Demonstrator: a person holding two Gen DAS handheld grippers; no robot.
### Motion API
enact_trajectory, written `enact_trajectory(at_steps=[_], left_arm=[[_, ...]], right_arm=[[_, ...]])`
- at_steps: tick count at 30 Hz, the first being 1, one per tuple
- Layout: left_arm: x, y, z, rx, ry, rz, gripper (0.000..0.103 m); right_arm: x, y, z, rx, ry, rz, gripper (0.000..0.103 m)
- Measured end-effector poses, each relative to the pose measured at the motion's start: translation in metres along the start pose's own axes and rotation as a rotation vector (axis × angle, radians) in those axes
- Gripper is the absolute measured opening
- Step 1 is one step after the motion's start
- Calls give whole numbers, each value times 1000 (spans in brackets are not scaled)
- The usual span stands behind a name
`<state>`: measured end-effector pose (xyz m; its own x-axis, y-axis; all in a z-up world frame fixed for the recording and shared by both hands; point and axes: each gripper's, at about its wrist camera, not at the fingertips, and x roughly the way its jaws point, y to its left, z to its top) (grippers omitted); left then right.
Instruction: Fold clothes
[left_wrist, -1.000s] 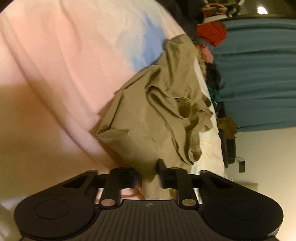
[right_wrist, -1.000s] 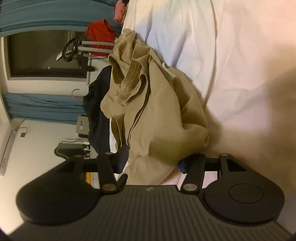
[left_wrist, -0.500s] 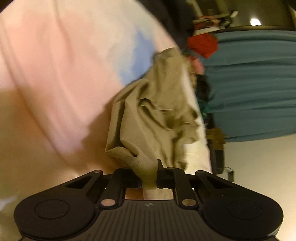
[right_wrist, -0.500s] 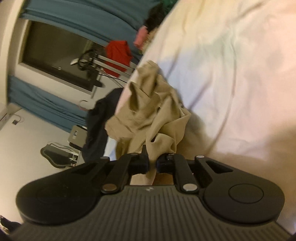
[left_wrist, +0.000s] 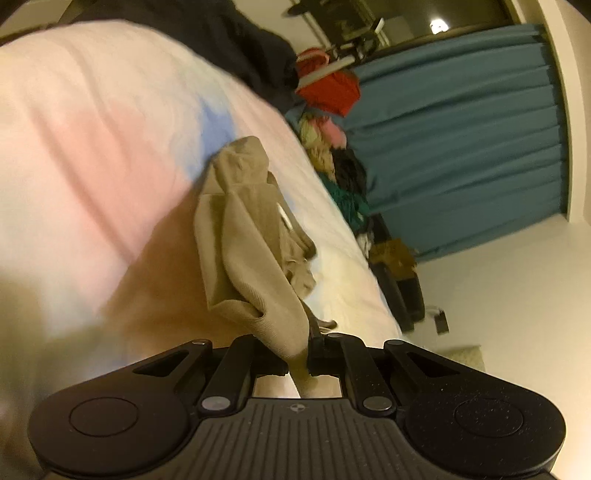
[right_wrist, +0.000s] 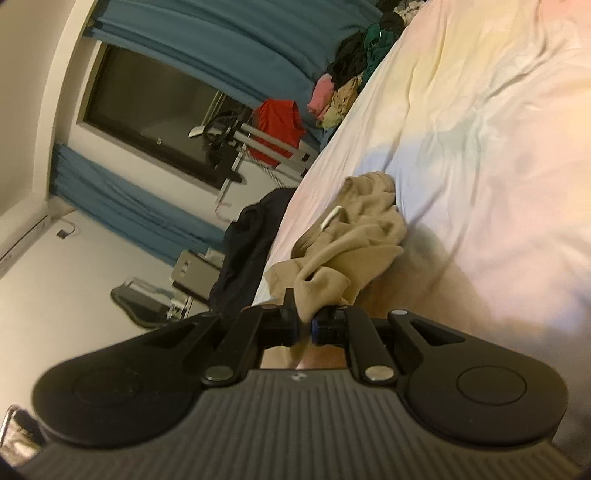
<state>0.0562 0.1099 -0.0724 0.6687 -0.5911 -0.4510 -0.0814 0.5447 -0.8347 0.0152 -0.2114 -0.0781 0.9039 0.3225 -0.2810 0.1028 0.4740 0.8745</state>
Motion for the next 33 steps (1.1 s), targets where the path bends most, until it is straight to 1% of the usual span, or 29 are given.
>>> enact_trajectory(at_steps=[3,7,10,13,17,19,22,26,29,33], left_arm=[[-13,-4,-11,-11,25,8,8],[-30,-9,-27,-25,59,18,8],[-42,-12,-38,-36,84,26,8],[-7,-10,-16,-26,78,77,9],[46,-7,17,-10,67,150,9],[72,-5,33,-3,61,187,9],[112,-2,58,9,52,242,9],[165,1,92,25,40,315,9],[184,8,98,39,44,313,9],[204,16,103,62,40,310,9]], right_arm=[[-41,1,-15,-8,31,12,10],[-65,0,-19,26,55,-2,10],[-56,3,-9,16,36,-7,10],[-22,8,12,40,6,-9,10],[48,12,41,20,-21,-67,10],[85,6,53,50,-14,-96,10],[133,-4,64,49,19,-141,10],[173,-26,69,28,59,-163,11],[192,-47,75,17,77,-168,11],[214,-69,81,49,107,-179,11]])
